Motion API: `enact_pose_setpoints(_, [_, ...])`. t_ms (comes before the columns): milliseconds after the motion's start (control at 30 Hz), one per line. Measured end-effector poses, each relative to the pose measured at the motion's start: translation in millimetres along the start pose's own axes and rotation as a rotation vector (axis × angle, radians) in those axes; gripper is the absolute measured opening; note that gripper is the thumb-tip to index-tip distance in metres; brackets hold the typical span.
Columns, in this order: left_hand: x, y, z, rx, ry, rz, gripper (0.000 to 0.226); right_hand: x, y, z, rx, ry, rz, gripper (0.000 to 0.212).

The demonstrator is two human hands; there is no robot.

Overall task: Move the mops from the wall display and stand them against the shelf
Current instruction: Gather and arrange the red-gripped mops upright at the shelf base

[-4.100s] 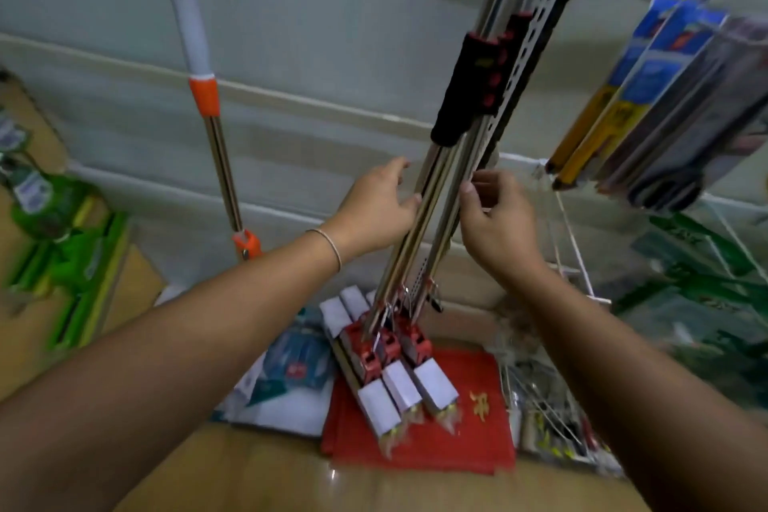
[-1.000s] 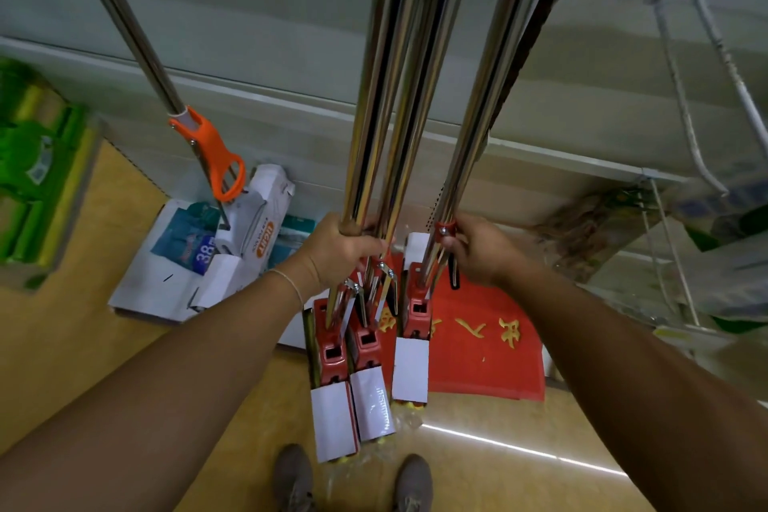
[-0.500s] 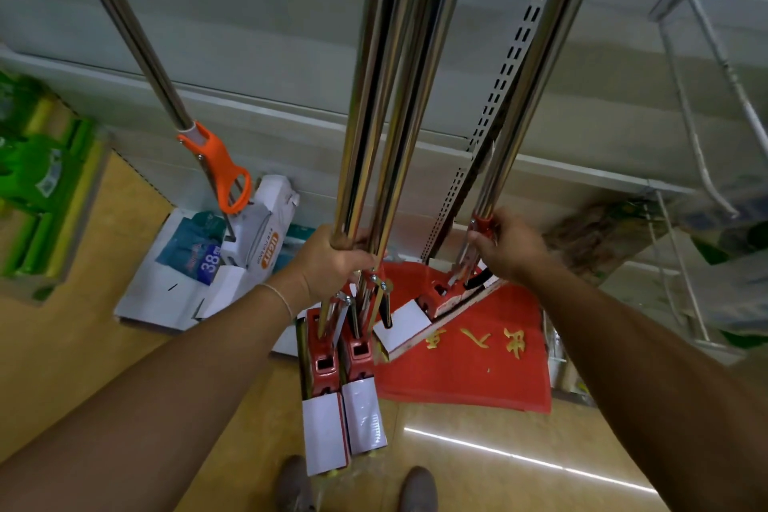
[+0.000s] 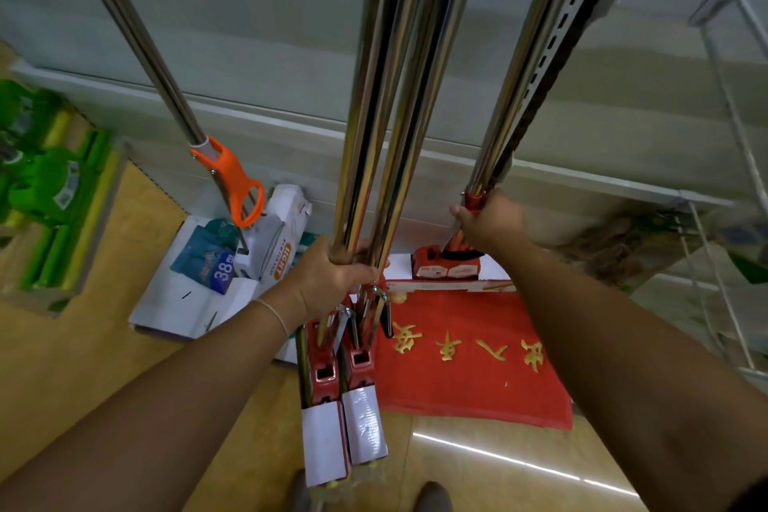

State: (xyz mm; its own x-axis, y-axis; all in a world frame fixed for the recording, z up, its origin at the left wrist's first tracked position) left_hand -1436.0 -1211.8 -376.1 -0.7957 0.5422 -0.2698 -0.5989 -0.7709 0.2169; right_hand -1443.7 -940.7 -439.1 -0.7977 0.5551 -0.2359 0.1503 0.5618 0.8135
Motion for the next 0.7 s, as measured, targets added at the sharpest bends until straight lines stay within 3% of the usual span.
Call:
enact_pose_setpoints(233, [3, 4, 1, 0.064, -0.027, -0.051, 0.042, 13, -8, -14, 0.118, -0.034, 0.006, 0.049])
enact_pose_setpoints(700, [15, -11, 3, 0.025, -0.045, -0.060, 0.026, 49, 0, -22, 0.096, -0.042, 0.011, 0.052])
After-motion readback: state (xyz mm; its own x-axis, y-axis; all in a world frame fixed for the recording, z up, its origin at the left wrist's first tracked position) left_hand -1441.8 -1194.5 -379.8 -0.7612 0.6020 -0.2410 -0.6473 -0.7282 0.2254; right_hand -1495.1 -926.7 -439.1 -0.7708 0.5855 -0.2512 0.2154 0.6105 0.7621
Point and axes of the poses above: each hand's wrist, its own x-axis towards the middle knuckle, its own y-axis out of the back of the hand, z = x × y, the point moved 1 cm from there along x, towards the middle knuckle
